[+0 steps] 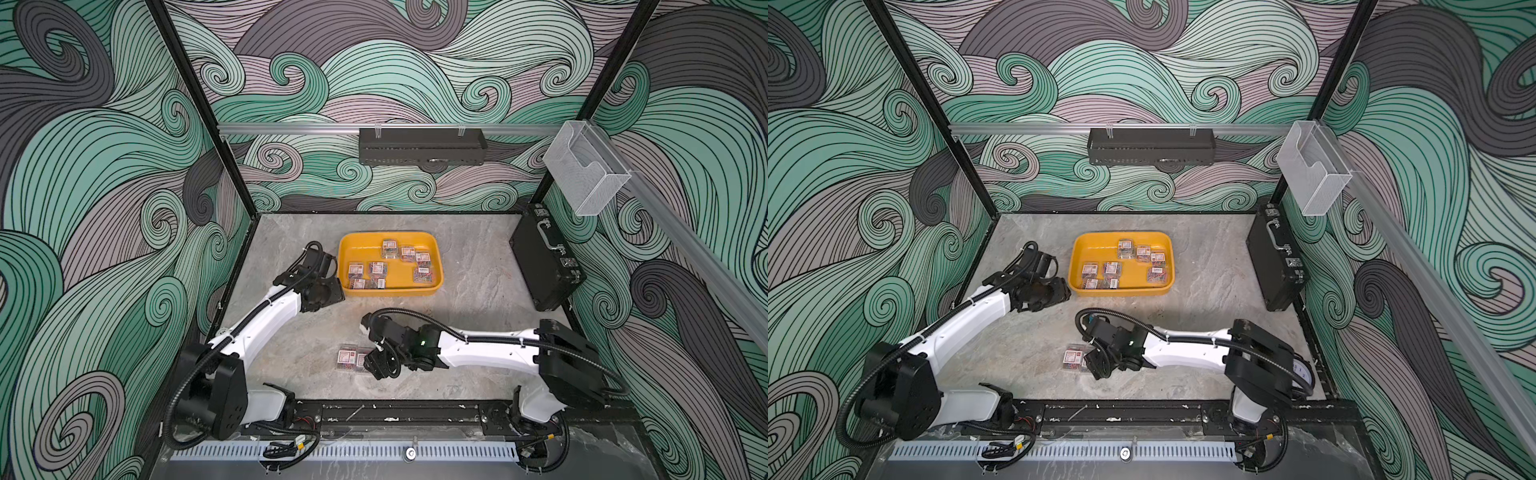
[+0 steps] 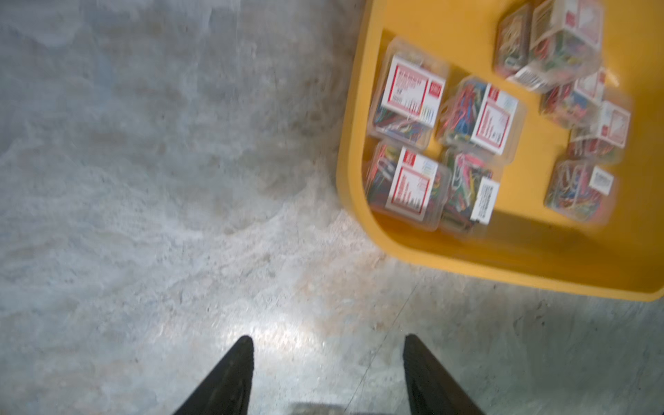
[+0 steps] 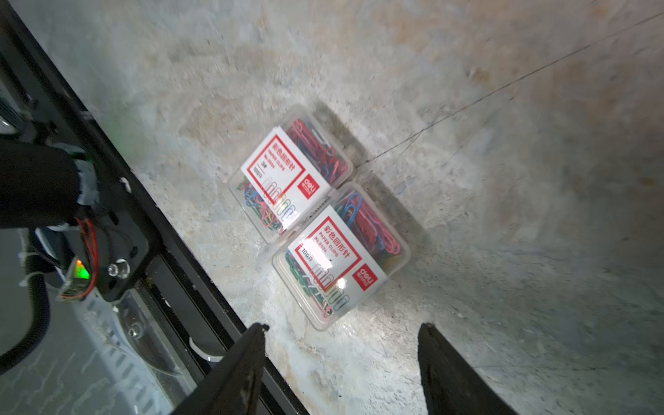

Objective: Take the paper clips out of the storage box
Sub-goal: Adjust the boxed paper clips at the center of the board, then pick up the boxed paper clips from the storage box.

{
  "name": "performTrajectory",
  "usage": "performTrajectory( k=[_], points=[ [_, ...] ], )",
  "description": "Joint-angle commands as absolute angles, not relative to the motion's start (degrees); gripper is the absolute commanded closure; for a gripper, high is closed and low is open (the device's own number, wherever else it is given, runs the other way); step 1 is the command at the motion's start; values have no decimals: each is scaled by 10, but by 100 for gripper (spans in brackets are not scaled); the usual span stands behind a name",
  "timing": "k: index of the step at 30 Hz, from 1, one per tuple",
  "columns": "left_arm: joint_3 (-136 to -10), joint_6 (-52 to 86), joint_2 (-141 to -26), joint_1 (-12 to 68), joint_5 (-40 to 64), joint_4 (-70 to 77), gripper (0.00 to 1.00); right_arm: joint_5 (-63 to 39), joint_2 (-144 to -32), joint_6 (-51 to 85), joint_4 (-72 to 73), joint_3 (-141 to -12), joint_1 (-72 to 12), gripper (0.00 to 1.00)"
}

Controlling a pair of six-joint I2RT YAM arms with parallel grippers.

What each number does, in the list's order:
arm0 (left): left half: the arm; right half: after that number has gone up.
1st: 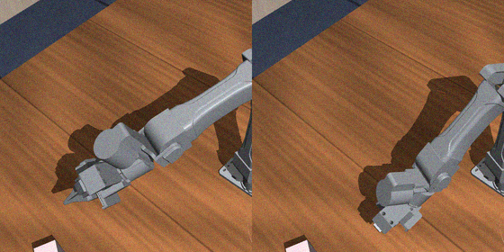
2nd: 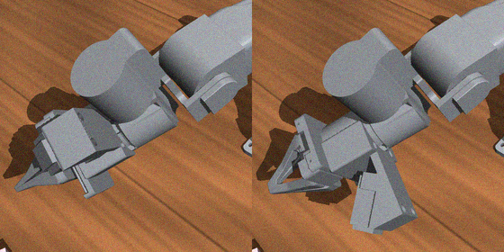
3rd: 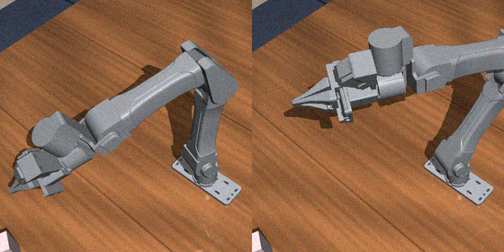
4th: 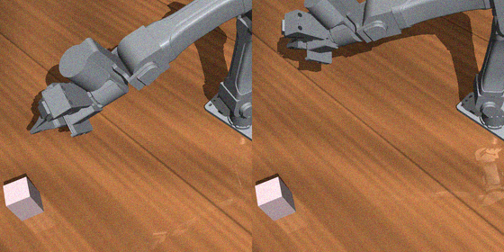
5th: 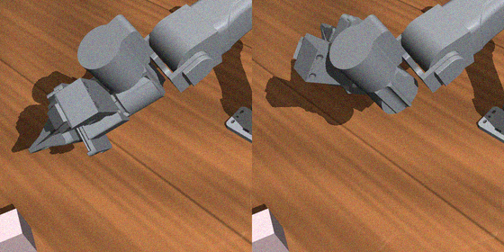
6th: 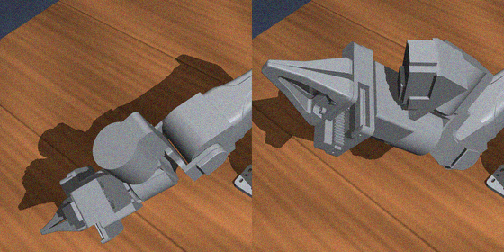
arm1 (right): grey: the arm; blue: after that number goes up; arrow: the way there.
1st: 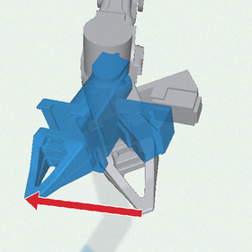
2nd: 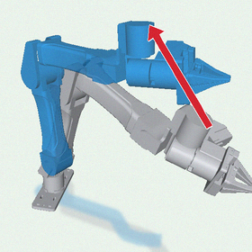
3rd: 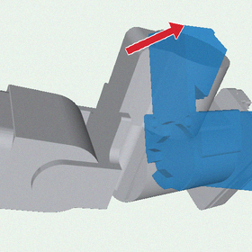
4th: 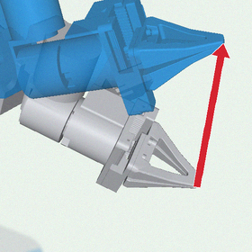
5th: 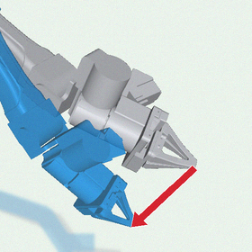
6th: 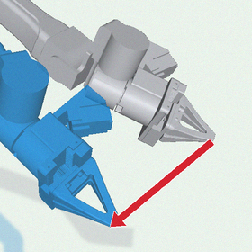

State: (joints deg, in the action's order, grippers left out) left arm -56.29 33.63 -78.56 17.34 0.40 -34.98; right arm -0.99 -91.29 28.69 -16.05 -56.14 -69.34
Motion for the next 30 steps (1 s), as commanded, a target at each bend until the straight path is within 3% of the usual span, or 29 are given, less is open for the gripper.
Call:
performTrajectory(
  k=[1, 8, 12, 24, 30],
  points=[
    [-633, 296, -845, 151, -11, -354, 36, 28, -873, 286, -164, -543, -669, 31],
    [-771, 251, -962, 141, -21, -388, 39, 60, -796, 299, -173, -517, -594, 30],
    [-823, 236, -1017, 139, -32, -412, 47, 73, -764, 302, -184, -505, -560, 29],
    [-853, 214, -1086, 139, -49, -422, 68, 78, -719, 296, -192, -490, -478, 29],
    [-847, 208, -1094, 139, -40, -421, 73, 73, -728, 287, -196, -499, -462, 29]
  ],
)
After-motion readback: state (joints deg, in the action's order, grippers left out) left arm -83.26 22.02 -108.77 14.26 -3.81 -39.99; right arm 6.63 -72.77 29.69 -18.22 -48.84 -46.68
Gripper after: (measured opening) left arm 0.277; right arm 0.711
